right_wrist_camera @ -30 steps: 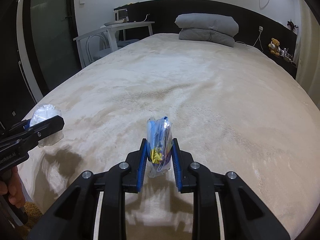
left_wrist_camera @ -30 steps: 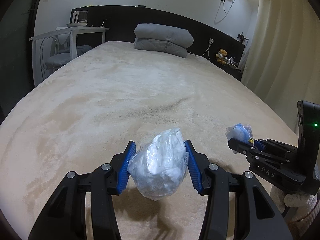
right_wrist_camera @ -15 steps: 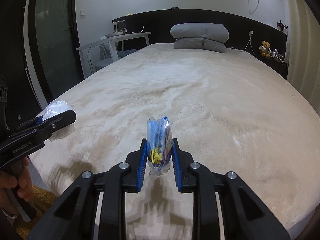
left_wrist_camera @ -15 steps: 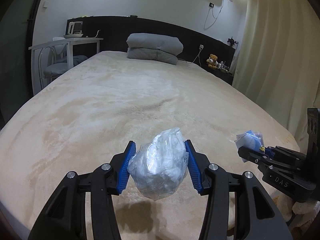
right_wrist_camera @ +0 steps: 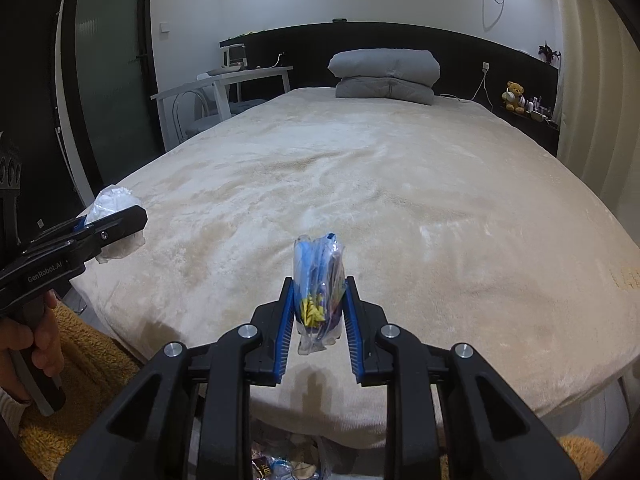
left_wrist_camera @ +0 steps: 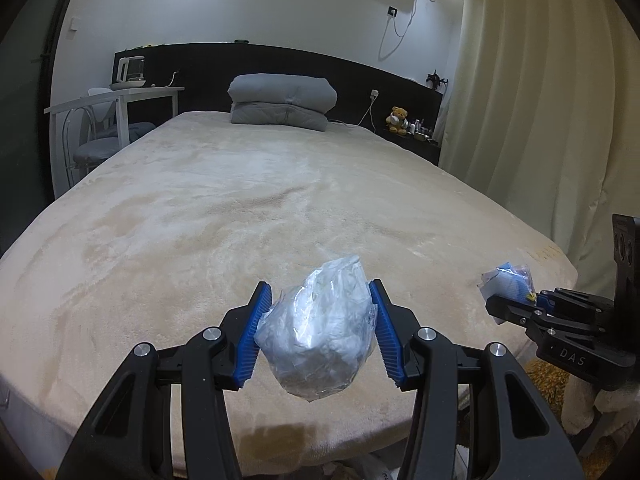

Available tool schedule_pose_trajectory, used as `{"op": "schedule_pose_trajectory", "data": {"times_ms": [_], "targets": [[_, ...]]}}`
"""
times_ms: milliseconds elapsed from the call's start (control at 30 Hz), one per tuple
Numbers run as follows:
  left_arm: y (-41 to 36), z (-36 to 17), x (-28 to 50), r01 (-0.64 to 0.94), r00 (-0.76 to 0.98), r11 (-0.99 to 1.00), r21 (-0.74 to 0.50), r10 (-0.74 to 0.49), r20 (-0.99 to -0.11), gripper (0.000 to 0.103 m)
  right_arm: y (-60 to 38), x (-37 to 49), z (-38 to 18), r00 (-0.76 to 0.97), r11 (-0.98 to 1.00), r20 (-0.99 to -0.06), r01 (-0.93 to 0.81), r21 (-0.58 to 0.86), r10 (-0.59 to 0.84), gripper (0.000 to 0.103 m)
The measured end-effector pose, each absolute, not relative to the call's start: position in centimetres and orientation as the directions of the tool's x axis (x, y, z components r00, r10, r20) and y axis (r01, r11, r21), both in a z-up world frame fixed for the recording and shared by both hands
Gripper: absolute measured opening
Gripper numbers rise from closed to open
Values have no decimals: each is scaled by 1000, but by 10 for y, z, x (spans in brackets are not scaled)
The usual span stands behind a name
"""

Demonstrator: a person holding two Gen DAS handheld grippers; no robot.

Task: Collect trash
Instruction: 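Carry the tissue ball and blue wrapper down over the trash bag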

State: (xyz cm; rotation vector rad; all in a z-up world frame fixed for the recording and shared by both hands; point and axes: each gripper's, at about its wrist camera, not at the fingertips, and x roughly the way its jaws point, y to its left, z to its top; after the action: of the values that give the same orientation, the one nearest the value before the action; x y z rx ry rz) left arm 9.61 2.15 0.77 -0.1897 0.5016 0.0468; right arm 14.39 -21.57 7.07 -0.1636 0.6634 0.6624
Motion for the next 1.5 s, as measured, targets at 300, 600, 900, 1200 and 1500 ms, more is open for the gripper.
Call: {"op": "schedule_pose_trajectory", "data": {"times_ms": [300, 600, 900, 1200, 1500], "targets": [[-10, -6, 54, -57, 873, 983, -176, -37, -487, 49, -229, 102, 56, 559, 769, -642, -634, 76, 524, 25], [-31, -33, 35, -4, 839, 979, -202, -107, -534, 49, -242, 78, 41, 506, 735, -651, -667, 121, 566, 25], [-38, -65, 32, 30, 777, 968, -247, -178, -604, 49, -249, 66, 24, 438, 700, -667, -691, 180, 603, 25], [-35, -86, 38, 3, 734, 961, -277, -190, -652, 49, -244, 76, -4, 382, 707, -722, -677, 206, 577, 25], [-37, -139, 59, -48, 517, 938, -344, -272, -812, 49, -240, 108, -52, 154, 729, -816, -561, 393, 558, 25]]}}
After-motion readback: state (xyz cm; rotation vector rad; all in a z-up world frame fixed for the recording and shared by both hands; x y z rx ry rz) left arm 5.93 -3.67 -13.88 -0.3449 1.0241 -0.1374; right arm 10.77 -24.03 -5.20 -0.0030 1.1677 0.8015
